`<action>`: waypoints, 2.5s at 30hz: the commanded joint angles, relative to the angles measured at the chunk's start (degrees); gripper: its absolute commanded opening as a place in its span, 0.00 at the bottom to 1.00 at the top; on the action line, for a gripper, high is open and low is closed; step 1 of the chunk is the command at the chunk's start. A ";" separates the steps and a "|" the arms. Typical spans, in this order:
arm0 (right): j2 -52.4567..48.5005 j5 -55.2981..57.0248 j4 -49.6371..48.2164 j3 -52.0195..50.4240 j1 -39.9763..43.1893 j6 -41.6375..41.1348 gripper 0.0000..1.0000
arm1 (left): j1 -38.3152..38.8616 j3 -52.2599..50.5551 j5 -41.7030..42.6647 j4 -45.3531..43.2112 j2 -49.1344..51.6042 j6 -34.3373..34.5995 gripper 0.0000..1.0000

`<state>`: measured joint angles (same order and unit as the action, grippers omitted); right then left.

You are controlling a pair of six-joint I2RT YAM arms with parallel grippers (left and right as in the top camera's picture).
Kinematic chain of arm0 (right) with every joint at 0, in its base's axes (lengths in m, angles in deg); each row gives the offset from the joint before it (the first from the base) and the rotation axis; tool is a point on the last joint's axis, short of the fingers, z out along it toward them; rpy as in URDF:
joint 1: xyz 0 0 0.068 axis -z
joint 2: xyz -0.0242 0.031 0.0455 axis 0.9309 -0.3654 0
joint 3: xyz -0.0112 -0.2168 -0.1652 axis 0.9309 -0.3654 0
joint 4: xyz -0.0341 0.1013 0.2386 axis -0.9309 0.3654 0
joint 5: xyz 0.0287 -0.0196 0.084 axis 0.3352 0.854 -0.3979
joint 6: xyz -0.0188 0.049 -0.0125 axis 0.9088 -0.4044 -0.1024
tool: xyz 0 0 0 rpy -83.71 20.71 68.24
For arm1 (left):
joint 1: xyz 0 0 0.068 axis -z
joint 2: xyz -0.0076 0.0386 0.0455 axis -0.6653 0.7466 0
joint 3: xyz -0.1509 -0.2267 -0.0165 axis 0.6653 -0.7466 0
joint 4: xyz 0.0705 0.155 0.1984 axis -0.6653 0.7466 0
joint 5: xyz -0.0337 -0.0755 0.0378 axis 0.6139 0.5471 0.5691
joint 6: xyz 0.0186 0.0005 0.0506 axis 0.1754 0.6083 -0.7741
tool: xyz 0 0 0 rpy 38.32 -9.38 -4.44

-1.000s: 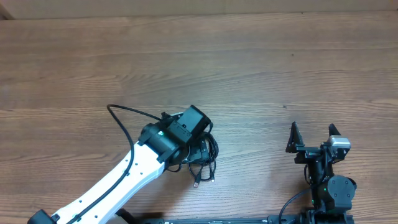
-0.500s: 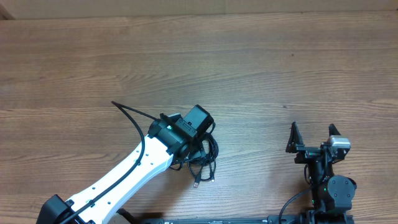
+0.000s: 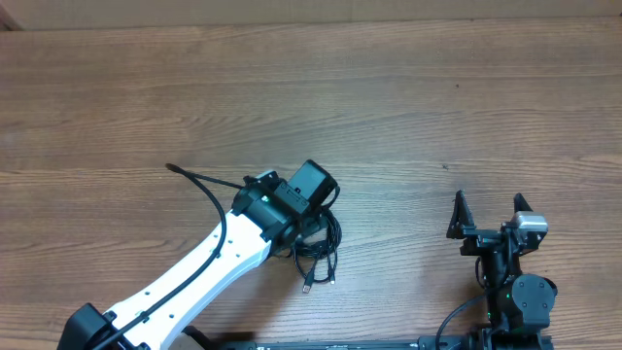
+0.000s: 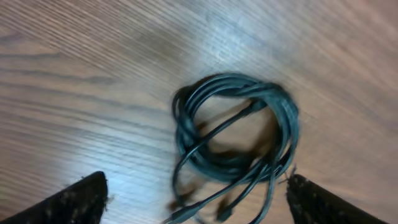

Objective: Untangle cables

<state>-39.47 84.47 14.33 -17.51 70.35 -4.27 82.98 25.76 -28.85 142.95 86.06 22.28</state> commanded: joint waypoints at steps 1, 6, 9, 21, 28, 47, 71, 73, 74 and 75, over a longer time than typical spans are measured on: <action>0.46 0.50 -0.42 -0.61 0.17 -0.11 1.00 | 0.35 0.94 -2.36 -0.11 1.62 8.04 0.81; 0.46 0.50 -0.39 -0.61 0.17 -0.11 1.00 | 0.35 0.94 -2.49 -0.04 5.92 12.46 0.76; 0.46 0.50 -0.39 -0.61 0.17 -0.11 1.00 | 0.33 0.94 -2.43 -0.07 9.49 12.68 0.79; 0.46 0.50 -0.42 -0.61 0.17 -0.11 1.00 | 0.33 0.94 -1.25 -1.90 20.09 12.66 0.56; 0.46 0.50 -0.39 -0.61 0.17 -0.11 1.00 | 0.39 0.87 2.27 -2.95 21.35 16.06 0.16; 0.46 0.50 -0.42 -0.61 0.17 -0.11 1.00 | -9.49 1.46 21.22 5.07 13.29 7.06 0.12; 0.46 0.50 -0.42 -0.61 0.17 -0.11 1.00 | -7.37 1.36 15.91 -4.33 1.25 -44.15 0.92; 0.46 0.50 -0.42 -0.61 0.17 -0.11 1.00 | -7.13 1.36 16.24 -5.05 1.77 -41.00 0.87; 0.46 0.50 -0.42 -0.61 0.17 -0.11 1.00 | -7.10 1.36 16.31 -5.46 2.10 -36.04 0.84; 0.46 0.50 -0.42 -0.61 0.17 -0.11 1.00 | -7.10 1.36 16.59 -5.44 2.56 -29.20 0.80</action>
<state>-39.47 84.47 14.35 -17.51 70.35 -4.25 75.71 26.50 -13.31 137.79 87.61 -10.25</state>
